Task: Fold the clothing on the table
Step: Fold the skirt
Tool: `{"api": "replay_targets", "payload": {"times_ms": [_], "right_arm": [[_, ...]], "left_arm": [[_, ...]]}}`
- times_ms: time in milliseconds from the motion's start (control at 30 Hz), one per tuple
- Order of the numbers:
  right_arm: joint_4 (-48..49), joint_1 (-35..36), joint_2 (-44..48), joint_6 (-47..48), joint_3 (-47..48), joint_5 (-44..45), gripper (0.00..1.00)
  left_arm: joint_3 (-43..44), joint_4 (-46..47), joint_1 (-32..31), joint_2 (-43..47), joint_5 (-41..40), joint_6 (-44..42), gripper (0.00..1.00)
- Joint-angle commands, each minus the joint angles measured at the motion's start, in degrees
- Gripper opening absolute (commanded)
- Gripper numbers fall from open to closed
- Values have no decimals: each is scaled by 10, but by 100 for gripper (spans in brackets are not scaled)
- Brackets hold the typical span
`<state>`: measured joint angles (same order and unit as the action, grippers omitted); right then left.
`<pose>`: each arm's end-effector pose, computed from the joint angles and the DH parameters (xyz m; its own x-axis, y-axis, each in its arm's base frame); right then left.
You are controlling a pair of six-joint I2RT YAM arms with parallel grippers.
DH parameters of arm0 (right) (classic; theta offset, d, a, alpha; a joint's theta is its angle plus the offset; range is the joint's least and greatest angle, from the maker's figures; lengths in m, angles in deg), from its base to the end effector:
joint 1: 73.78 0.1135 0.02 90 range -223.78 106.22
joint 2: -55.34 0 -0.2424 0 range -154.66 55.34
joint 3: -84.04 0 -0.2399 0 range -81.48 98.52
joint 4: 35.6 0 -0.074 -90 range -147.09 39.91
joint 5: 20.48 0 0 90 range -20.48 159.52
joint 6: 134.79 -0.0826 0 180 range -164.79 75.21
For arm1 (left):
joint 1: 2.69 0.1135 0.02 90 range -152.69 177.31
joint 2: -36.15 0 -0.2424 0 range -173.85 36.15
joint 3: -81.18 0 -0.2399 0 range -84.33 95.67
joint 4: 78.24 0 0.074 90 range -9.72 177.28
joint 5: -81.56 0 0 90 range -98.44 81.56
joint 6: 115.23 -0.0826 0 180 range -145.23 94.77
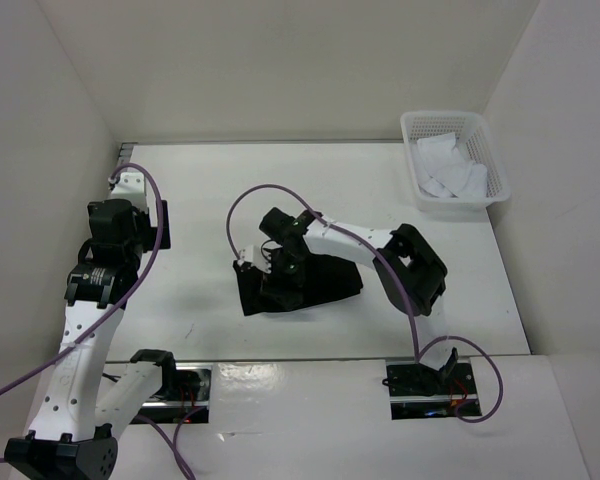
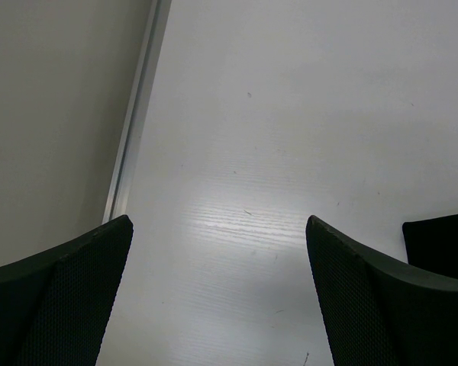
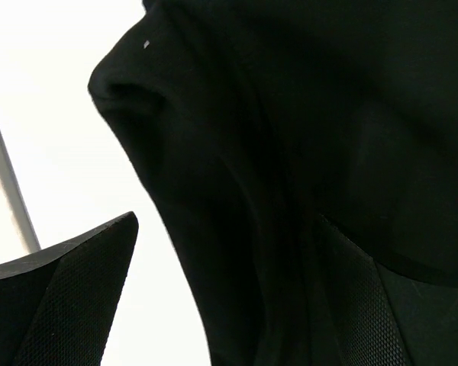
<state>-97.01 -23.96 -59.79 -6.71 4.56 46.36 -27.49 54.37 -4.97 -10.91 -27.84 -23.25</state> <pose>0.2276 0.3199 0.1269 -0.0218 -0.9047 -0.4255 -0.9873 -0.0475 0.1514 0.2142 0.0189 0.3299 -0.3829 -0.0174 -0.9236 -0.2811 0.9546 0.0986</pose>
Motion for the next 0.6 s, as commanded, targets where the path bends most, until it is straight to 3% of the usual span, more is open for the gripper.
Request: {"api": "replay_targets", "payload": {"times_ms": [0, 567], "right_arm": [[-36, 0, -8, 24, 26, -35, 99], [-128, 0, -21, 72, 66, -94, 99]], "left_arm": [[-4, 19, 4, 3, 6, 11, 100], [-4, 19, 4, -2, 6, 6, 100]]}}
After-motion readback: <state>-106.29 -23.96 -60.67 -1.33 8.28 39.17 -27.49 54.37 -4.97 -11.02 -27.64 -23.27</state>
